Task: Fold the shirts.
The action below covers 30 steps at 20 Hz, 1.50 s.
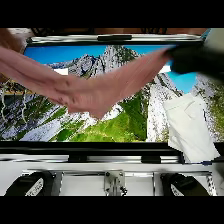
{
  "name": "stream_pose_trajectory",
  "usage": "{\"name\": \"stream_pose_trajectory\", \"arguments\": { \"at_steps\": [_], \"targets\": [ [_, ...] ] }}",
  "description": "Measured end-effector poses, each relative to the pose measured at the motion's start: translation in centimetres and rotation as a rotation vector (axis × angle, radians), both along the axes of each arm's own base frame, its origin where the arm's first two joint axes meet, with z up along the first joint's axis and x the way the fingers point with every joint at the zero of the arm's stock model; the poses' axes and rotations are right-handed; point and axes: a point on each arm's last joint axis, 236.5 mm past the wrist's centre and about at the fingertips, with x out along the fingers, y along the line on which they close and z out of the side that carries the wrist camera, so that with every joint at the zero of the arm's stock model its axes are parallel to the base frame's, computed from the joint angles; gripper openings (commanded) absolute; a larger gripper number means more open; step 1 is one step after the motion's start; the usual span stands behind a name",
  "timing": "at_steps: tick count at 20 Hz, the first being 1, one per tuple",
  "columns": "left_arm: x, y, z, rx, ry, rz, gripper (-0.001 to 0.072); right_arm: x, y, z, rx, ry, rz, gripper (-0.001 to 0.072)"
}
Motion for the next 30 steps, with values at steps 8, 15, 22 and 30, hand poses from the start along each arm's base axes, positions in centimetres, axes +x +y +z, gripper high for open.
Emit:
{"name": "stream_pose_trajectory", "arguments": {
  "at_steps": [8,15,22,30],
  "targets": [
    [-7.2,1.1,12.3,-0.112,-0.369,0.035,0.0026,-11.5,-4.6,14.5,0.212,-0.439,-0.029,0.0055],
    [0.0,0.1,0.3,-0.056,0.102,0.005,0.0026,-8.9,-5.5,12.0,0.15,-0.346,-0.105,0.0055],
    [5.5,-2.5,-22.0,-0.029,0.741,-0.121,0.0026,8.7,-6.1,-5.7,-0.134,0.169,-0.339,0.0056],
    [9.5,-7.1,-39.4,-0.205,1.138,-0.277,0.0027,21.6,2.1,-30.3,0.075,0.665,-0.337,0.0056]
  ]
}}
